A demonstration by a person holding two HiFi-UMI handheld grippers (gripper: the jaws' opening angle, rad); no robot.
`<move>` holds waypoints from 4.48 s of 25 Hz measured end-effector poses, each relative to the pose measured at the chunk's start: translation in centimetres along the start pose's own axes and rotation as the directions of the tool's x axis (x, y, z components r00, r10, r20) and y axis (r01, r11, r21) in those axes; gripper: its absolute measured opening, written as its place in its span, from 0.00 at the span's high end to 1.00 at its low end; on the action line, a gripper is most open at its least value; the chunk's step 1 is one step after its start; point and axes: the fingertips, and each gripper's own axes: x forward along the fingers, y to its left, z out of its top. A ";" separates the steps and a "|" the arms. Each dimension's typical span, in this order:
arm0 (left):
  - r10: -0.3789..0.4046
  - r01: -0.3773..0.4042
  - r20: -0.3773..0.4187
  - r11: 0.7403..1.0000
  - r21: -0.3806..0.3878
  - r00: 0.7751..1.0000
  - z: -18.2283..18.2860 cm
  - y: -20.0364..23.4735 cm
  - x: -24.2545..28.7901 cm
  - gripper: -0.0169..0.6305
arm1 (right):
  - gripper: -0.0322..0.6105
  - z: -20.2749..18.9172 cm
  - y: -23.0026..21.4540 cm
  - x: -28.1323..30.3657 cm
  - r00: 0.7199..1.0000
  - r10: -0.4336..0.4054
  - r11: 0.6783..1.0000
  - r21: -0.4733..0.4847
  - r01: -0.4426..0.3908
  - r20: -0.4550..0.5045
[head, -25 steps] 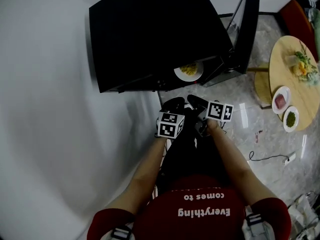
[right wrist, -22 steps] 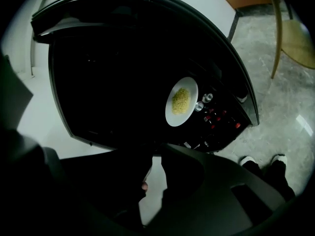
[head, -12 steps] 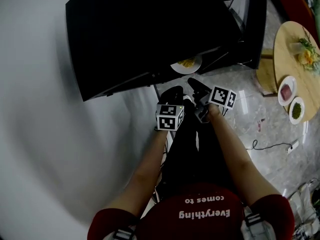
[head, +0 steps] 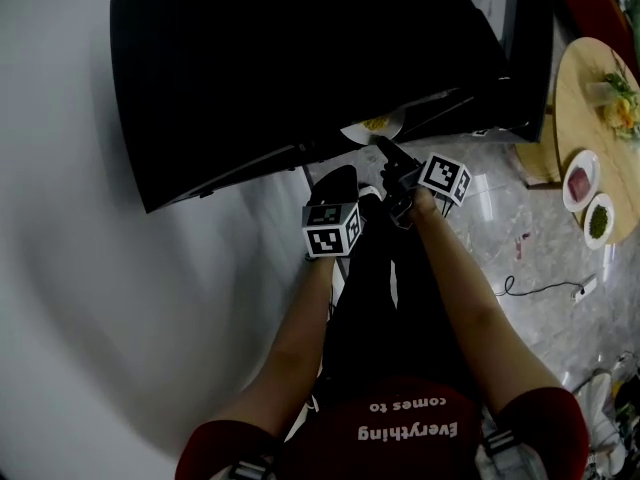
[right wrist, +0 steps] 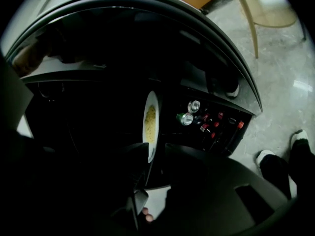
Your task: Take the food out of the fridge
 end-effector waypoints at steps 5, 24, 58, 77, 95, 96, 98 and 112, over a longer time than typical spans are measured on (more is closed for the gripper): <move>0.000 0.000 -0.019 1.000 0.003 1.000 -1.1 0.1 0.1 0.96 | 0.80 1.0 -0.7 0.4 0.997 0.043 0.998 0.050 -0.046 0.061; -0.005 0.005 -0.016 1.000 -0.013 1.000 -1.1 -0.1 0.0 0.96 | 0.91 0.6 0.6 0.0 0.976 0.213 0.970 0.115 -0.216 0.037; -0.029 0.028 0.052 0.999 0.024 0.998 4.4 -5.9 -10.6 0.96 | 0.91 -2.4 9.9 -11.4 0.958 0.215 0.976 0.004 -0.218 -0.192; -0.220 0.208 0.099 0.971 0.120 0.970 7.1 -12.2 -16.3 0.96 | 0.91 -1.6 14.7 -21.0 0.934 0.274 0.960 0.011 -0.279 -0.231; -0.348 0.331 0.158 0.935 0.123 0.924 9.7 -17.5 -19.4 0.96 | 0.91 -3.2 17.1 -27.6 0.920 0.356 0.934 0.024 -0.357 -0.165; -0.354 0.338 0.157 0.933 0.123 0.922 9.8 -17.8 -19.5 0.96 | 0.91 -3.2 17.1 -27.9 0.921 0.357 0.934 0.022 -0.358 -0.159; -0.364 0.346 0.156 0.929 0.132 0.918 9.8 -18.1 -19.5 0.96 | 0.91 -3.1 17.0 -28.2 0.922 0.359 0.933 0.022 -0.360 -0.148; -0.419 0.399 0.115 0.903 0.161 0.901 9.9 -21.1 -17.9 0.96 | 0.91 -1.8 16.1 -30.8 0.931 0.361 0.932 0.013 -0.361 -0.052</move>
